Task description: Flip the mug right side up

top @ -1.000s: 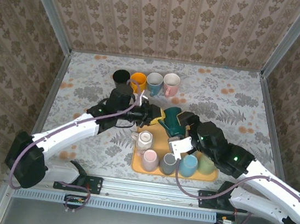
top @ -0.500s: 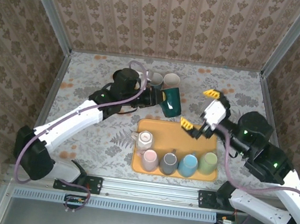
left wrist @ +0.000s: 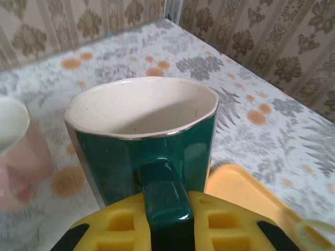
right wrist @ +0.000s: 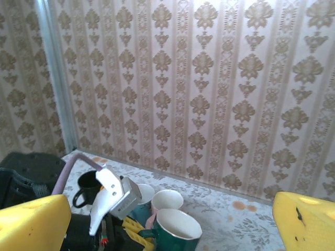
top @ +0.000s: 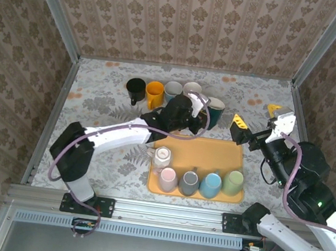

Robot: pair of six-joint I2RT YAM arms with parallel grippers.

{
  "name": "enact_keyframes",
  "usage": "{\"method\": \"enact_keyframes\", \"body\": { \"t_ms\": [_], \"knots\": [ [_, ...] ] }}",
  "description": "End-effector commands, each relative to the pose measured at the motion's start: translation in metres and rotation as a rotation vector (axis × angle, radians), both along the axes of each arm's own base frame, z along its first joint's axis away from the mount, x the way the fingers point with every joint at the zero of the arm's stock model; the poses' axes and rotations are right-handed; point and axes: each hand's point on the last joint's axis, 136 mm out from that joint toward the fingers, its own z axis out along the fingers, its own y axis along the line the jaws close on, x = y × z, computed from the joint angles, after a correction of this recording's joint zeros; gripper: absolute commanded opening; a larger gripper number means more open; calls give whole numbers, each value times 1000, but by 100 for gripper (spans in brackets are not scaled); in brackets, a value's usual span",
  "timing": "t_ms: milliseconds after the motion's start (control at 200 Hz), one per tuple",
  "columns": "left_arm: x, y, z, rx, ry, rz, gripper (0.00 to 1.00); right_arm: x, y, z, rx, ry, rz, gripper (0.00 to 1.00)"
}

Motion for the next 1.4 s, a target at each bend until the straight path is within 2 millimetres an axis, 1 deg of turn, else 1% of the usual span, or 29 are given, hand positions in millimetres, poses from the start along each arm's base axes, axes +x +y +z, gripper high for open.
{"method": "enact_keyframes", "body": {
  "t_ms": [0,95,220,295,465,615,770,850,895,1030,1090,1210,1340,1395],
  "knots": [
    [35,-12,67,-159,-324,111,0,1,-22,3,50,-33,-109,100],
    [55,-18,52,-177,-345,190,0,-2,-25,5,58,-40,-111,100],
    [68,-37,34,-168,-400,183,0,-5,-23,3,59,-41,-91,100],
    [80,-41,22,-163,-388,224,0,-6,-24,1,59,-43,-93,100],
    [106,-38,-6,-137,-351,321,0,-8,-24,-5,62,-46,-82,100],
    [117,-38,-25,-97,-353,366,0,-7,-22,-10,39,-42,-77,100],
    [130,-31,-45,-87,-307,425,0,-7,-20,-9,26,-49,-72,100],
    [135,-27,-50,-83,-294,446,0,-7,-20,-8,23,-51,-71,100],
    [138,-25,-53,-86,-284,447,4,-7,-20,-8,24,-49,-69,100],
    [139,-26,-59,-91,-264,432,4,-7,-19,-9,23,-46,-63,100],
    [141,-24,-63,-92,-254,435,7,-7,-19,-9,26,-45,-64,100],
    [143,-25,-70,-80,-252,419,15,-7,-18,-10,28,-45,-61,100],
    [145,-27,-77,-75,-253,402,29,-7,-18,-10,24,-44,-59,100],
    [145,-27,-79,-70,-251,397,33,-8,-18,-10,25,-43,-56,100]
  ]
}}
